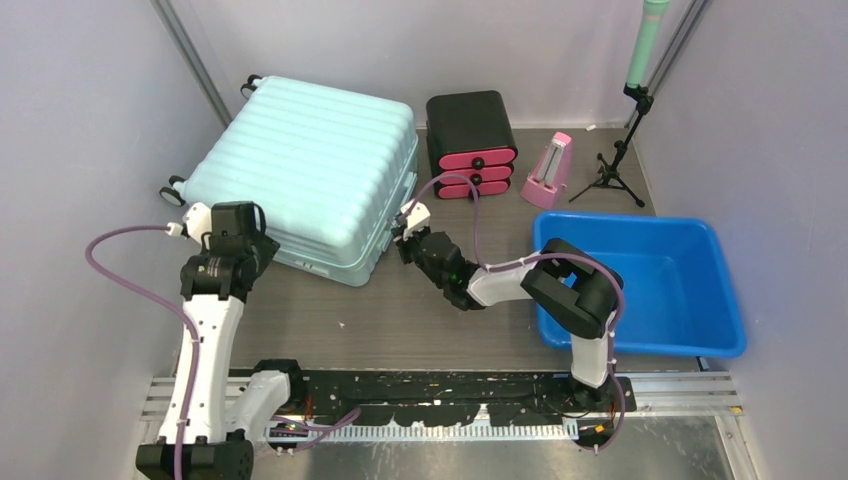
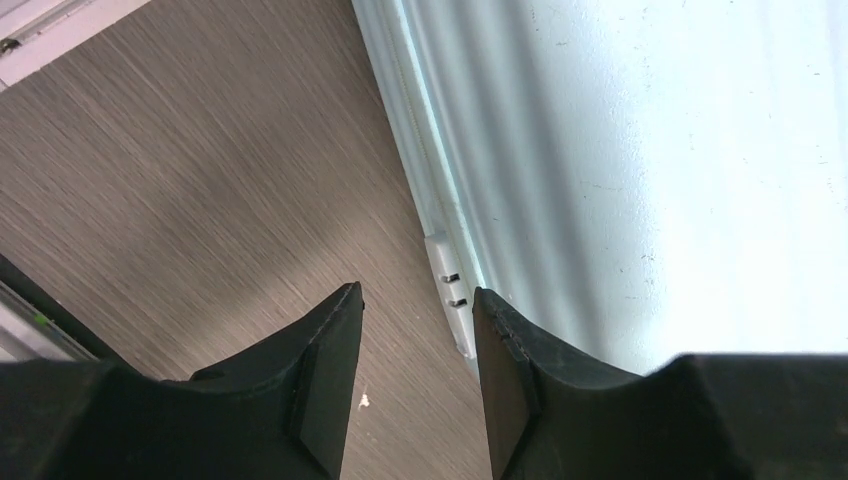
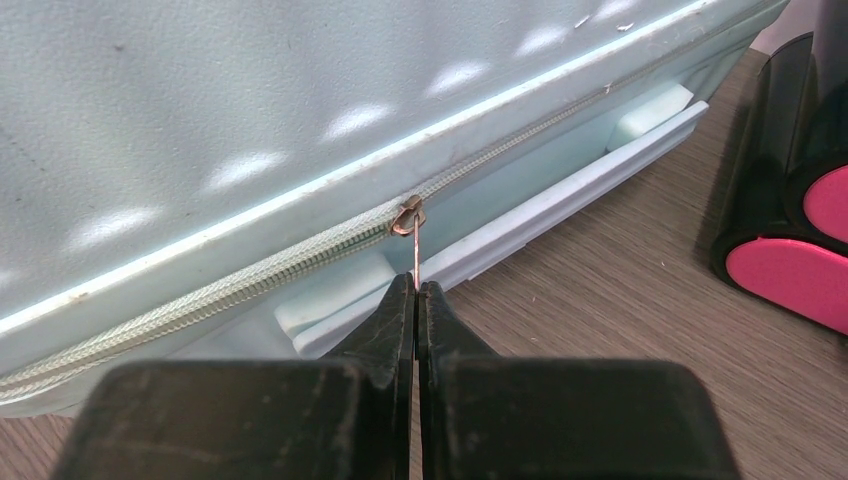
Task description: Open, take out, and arrange the luggage
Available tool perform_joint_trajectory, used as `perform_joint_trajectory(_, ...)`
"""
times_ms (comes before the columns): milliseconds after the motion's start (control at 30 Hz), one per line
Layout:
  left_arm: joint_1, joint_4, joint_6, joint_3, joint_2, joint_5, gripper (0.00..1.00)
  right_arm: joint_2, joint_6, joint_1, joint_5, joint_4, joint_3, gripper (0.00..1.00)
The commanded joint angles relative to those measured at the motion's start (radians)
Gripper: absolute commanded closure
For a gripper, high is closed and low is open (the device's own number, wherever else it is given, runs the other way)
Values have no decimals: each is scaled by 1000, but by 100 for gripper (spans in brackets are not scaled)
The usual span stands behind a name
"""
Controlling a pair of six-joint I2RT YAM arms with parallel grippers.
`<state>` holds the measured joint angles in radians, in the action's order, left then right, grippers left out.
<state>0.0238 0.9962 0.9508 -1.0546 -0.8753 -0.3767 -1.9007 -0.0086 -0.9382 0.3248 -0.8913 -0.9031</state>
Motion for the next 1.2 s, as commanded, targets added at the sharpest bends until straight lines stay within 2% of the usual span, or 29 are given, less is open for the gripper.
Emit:
perform_joint_trajectory(0, -48, -46, -76, -12, -19, -73, 53, 31, -23, 18, 108, -64, 16, 100)
perform_joint_trajectory(233, -56, -5, -97, -16, -49, -180, 53, 89, -94, -55, 153, -98, 108, 100)
perform_joint_trajectory(367, -55, 26, -62, -17, -78, -231, 51, 107, -122, -87, 179, -117, 149, 100)
perform_joint_trajectory(433, -55, 33, -36, -22, -85, -190, 45, 113, -134, -95, 185, -120, 162, 100)
perform_joint_trajectory(500, -54, 65, 53, -19, -74, -102, 41, 121, -138, -98, 190, -123, 169, 100)
perform_joint_trajectory(633, -29, 149, 293, 48, -6, 43, 48, 132, -148, -98, 199, -121, 165, 100)
perform_joint_trajectory(700, 14, 110, 339, 106, 43, 71, 50, 126, -151, -95, 205, -123, 152, 100)
perform_joint_trajectory(800, 28, 15, 301, 155, 87, 68, 48, 96, -145, -75, 205, -124, 123, 100)
perform_joint_trajectory(900, 28, -4, 271, 146, 79, 30, 43, 80, -103, -42, 192, -121, 97, 100)
perform_joint_trajectory(1033, 38, -37, 221, 123, 36, -57, 41, 97, -5, 53, 81, -46, 62, 100)
perform_joint_trajectory(1167, 74, -110, 175, 113, -35, 11, 45, 98, -21, 79, 24, 1, 31, 100)
